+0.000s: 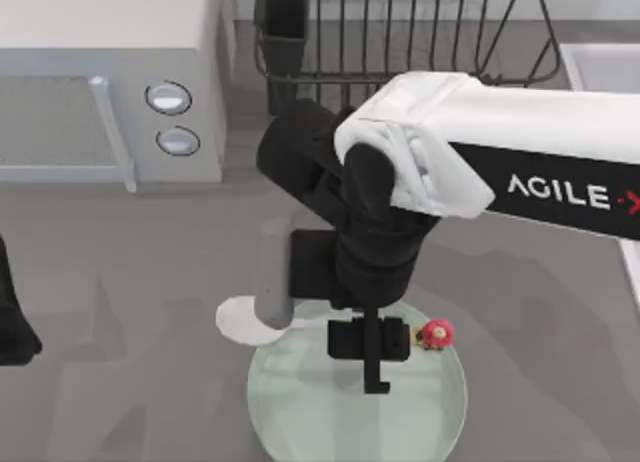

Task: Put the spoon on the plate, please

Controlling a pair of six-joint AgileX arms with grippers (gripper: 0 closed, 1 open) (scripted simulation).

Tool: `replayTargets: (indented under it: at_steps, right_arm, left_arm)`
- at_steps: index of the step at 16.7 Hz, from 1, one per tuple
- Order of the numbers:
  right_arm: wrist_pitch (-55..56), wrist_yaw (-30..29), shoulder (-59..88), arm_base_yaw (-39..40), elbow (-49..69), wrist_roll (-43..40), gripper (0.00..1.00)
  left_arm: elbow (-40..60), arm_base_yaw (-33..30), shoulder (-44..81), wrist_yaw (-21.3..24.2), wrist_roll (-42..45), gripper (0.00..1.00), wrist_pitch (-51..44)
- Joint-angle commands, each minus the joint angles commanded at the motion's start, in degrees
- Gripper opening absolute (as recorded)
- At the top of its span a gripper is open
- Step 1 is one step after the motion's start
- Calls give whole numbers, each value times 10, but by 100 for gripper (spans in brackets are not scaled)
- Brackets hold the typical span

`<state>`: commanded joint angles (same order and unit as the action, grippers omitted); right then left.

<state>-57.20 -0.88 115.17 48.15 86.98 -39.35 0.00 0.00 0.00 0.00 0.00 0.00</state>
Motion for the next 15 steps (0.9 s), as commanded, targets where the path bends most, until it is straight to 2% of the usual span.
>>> replayTargets:
  at_steps: [6,15]
  right_arm:
    - [39,-5,-4,-7,-5,7,0]
    - [53,18,1,17,-24,-10,0]
  left_arm:
    - [0,0,0,0,0,100,0]
    - [0,0,0,0,0,100,0]
